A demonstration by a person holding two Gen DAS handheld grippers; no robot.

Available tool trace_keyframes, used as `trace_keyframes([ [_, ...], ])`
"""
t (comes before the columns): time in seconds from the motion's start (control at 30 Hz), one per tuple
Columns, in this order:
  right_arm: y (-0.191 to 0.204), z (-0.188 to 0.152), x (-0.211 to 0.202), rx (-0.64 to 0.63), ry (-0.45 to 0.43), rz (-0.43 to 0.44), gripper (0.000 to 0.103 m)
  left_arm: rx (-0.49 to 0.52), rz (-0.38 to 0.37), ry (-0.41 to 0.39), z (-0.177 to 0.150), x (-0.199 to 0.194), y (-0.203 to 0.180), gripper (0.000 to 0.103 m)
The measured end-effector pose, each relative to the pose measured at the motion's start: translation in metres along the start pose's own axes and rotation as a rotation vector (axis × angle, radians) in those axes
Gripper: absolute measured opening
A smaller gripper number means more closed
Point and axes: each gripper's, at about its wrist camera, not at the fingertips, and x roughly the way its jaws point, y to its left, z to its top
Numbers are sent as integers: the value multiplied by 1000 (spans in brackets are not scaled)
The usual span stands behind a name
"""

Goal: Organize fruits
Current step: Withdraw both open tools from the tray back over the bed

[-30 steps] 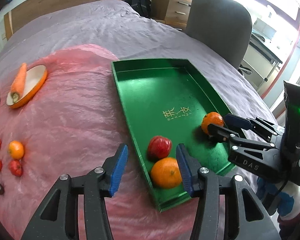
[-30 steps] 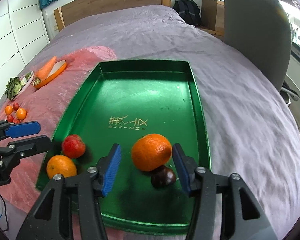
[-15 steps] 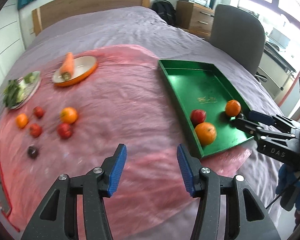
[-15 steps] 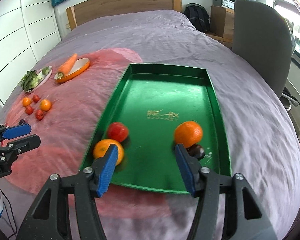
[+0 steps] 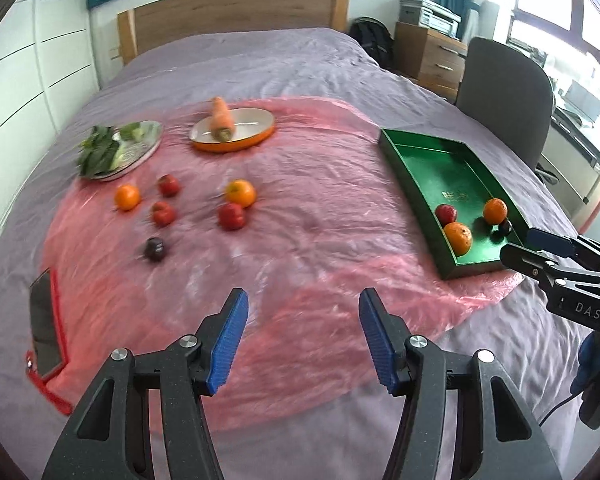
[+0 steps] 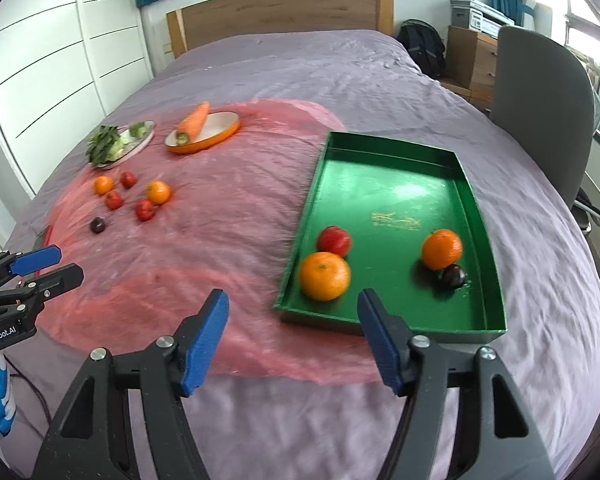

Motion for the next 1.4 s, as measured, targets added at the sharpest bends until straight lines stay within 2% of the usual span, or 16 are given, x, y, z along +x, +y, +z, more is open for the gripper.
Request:
trace_keyframes([
  [0.4, 56, -2, -31, -37, -19, 3, 103, -85, 41, -55, -30, -41, 62, 54],
  [0.73, 99, -2, -37, -60, -18, -3, 103, -160, 66, -67, -52, -48, 119, 54],
  [1.03, 133, 4, -19, -98, 8, 30, 103, -202, 96, -58, -63, -38, 153, 54],
  [1.4, 167, 7, 33, -120, 74, 111, 103, -251, 100, -16, -62, -11, 182, 54],
])
